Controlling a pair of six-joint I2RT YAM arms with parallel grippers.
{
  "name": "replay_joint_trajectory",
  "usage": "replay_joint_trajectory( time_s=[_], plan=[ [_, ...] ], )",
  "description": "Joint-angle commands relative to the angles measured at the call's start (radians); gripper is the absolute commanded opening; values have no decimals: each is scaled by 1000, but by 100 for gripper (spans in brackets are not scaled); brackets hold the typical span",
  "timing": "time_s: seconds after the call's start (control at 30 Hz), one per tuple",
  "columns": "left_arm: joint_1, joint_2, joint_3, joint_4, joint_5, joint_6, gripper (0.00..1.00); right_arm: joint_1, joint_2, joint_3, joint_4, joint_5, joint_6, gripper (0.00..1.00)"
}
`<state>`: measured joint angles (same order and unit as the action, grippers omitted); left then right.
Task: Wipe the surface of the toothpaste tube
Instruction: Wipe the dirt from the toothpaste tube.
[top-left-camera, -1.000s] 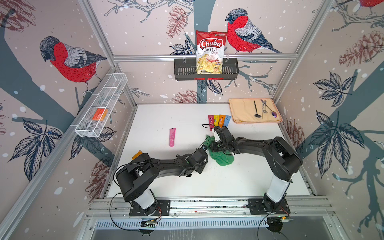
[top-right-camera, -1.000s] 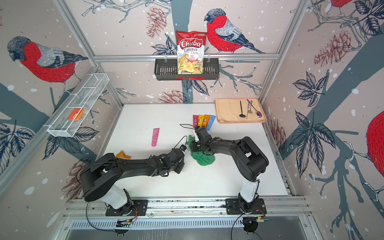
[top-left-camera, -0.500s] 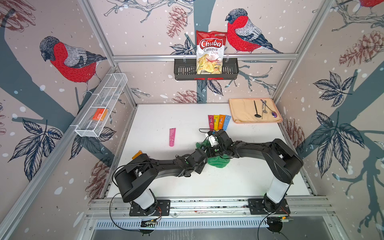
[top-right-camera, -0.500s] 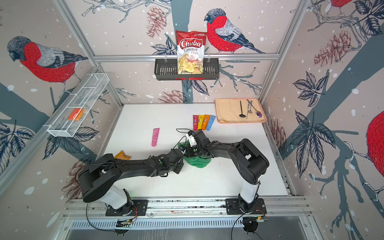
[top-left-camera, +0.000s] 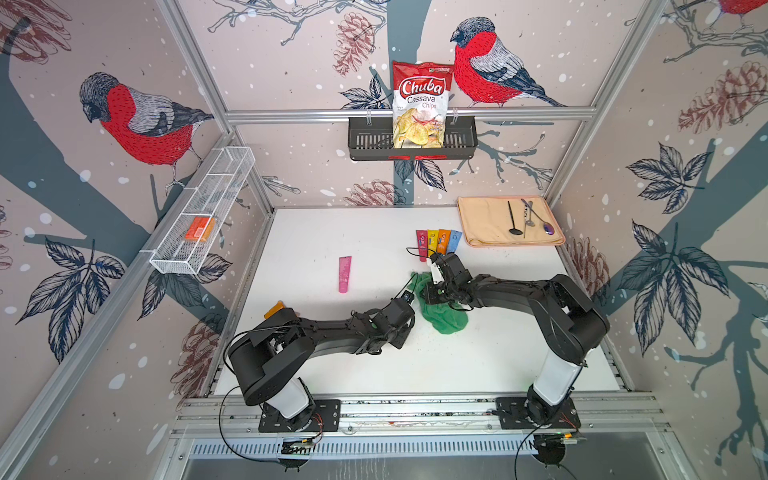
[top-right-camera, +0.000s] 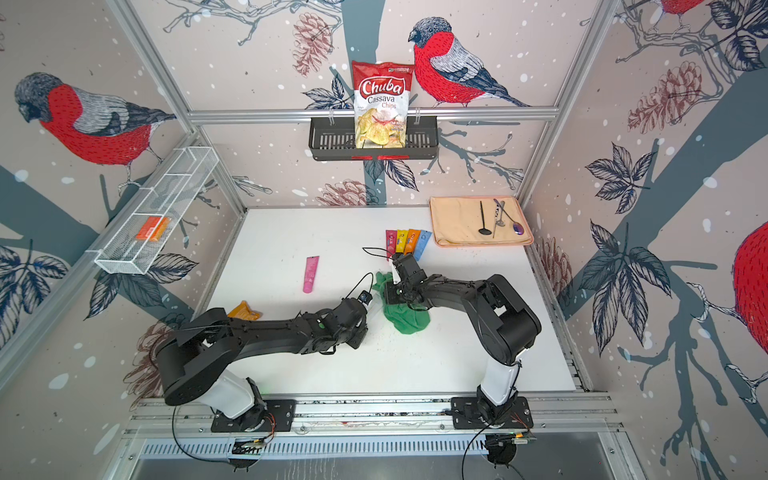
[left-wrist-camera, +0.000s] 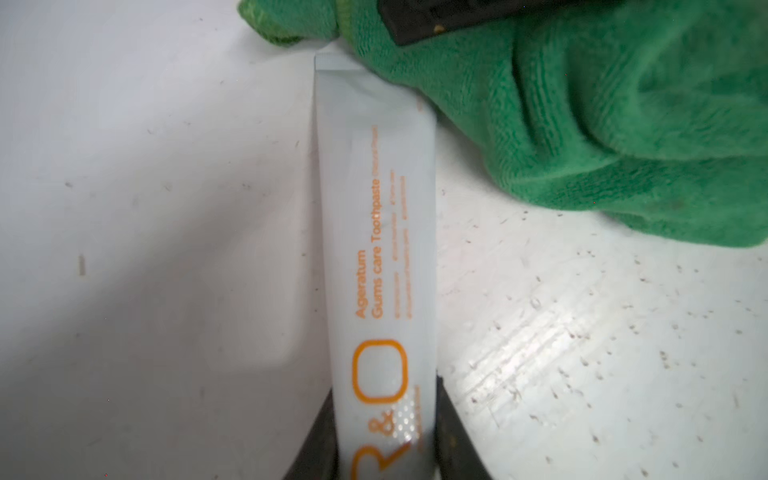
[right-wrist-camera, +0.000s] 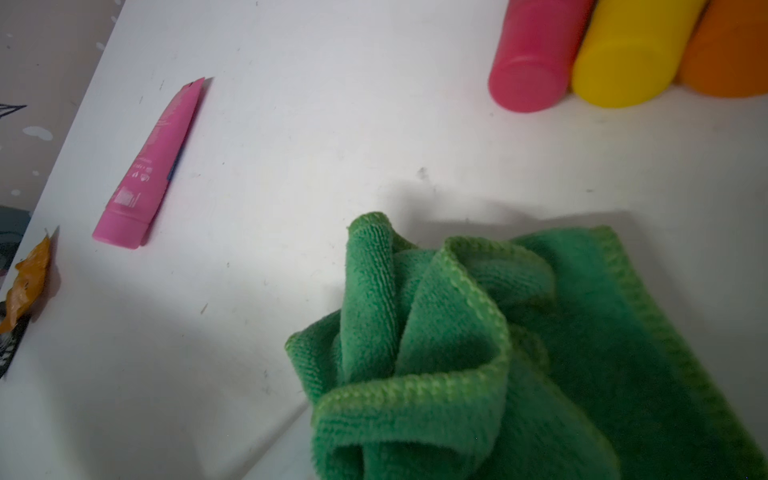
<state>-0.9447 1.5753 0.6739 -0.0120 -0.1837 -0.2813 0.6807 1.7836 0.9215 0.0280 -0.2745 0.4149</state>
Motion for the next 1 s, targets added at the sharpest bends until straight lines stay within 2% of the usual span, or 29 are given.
replay_joint_trajectory(
  time_s=[0.0,0.2,0.3,0.47,0.63,0.73,0.97],
  plan=[
    [-1,0,1,7,13,9,20,42,-28,-14,28,-173,5,13],
    [-1,-3,-1,7,12,8,20,100,-102,-40,88,-279,30,13],
    [0,2,2,5,12,9,20,101,-106,-56,104,-285,38,13],
    [0,-3,0,5,10,7,20,100,-26,-39,44,-177,14,13],
    [-1,-7,-2,5,7,6,20,88,49,-15,-41,-4,-5,13],
    [-1,-3,-1,7,9,8,20,62,57,-4,-85,107,-8,13],
    [0,-4,-1,7,9,8,20,-7,70,53,-173,245,-26,13]
  ],
)
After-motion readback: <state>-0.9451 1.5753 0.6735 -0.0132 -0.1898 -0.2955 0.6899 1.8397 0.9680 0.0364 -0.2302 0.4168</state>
